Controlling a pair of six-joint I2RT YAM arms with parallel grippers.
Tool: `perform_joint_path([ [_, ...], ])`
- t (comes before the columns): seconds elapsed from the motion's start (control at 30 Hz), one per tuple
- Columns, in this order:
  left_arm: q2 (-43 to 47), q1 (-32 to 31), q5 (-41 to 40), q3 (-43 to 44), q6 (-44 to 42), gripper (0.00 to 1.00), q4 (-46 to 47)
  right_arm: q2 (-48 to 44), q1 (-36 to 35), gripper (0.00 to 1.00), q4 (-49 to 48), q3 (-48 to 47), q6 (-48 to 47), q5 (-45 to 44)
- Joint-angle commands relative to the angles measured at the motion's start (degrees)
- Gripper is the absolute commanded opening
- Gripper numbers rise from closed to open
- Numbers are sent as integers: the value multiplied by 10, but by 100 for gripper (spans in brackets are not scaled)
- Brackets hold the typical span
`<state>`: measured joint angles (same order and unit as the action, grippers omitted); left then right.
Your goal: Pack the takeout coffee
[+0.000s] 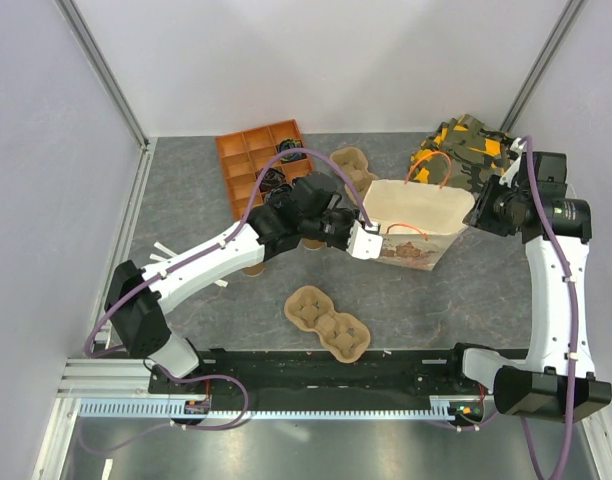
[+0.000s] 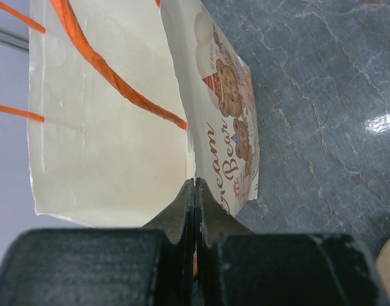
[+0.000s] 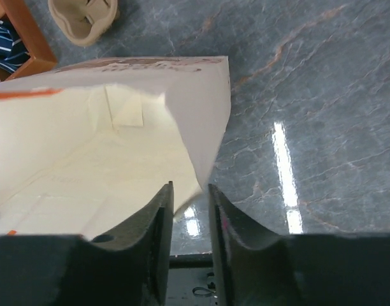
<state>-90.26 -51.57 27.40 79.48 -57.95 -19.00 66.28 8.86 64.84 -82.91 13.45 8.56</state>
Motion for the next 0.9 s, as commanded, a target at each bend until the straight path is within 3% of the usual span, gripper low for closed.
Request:
perform_joint_path([
  [0.0,18,-2,27,-20,31,2,15,-6,12,33,-2,28,7,25],
  [0.1,23,-2,27,-24,37,2,15,-6,17,18,-6,31,10,31],
  [0.13,25,-2,25,-24,42,4,15,-7,19,6,-7,31,9,31],
  [0.17,28,-2,19,-25,49,11,15,-8,19,1,-7,31,10,29],
  [0.23,40,-2,10,-19,92,21,5,-11,22,0,-7,32,11,30],
  [0.27,47,2,2,-6,114,32,-7,-12,22,0,-8,33,10,30],
  [0.4,105,41,31,-2,301,43,-51,-22,21,0,-8,46,6,31],
  [0.47,167,80,58,-57,423,49,-55,-33,22,0,-9,64,3,32],
  [0.5,191,94,66,-83,495,50,-54,-45,22,0,-12,71,0,36],
  [0.6,284,132,88,-201,591,52,-59,-77,22,0,-17,104,-4,41],
  [0.7,367,133,71,-322,636,54,-69,-124,22,0,-27,133,-6,51],
  [0.87,414,133,13,-385,736,56,-83,-182,21,0,-21,144,-12,54],
])
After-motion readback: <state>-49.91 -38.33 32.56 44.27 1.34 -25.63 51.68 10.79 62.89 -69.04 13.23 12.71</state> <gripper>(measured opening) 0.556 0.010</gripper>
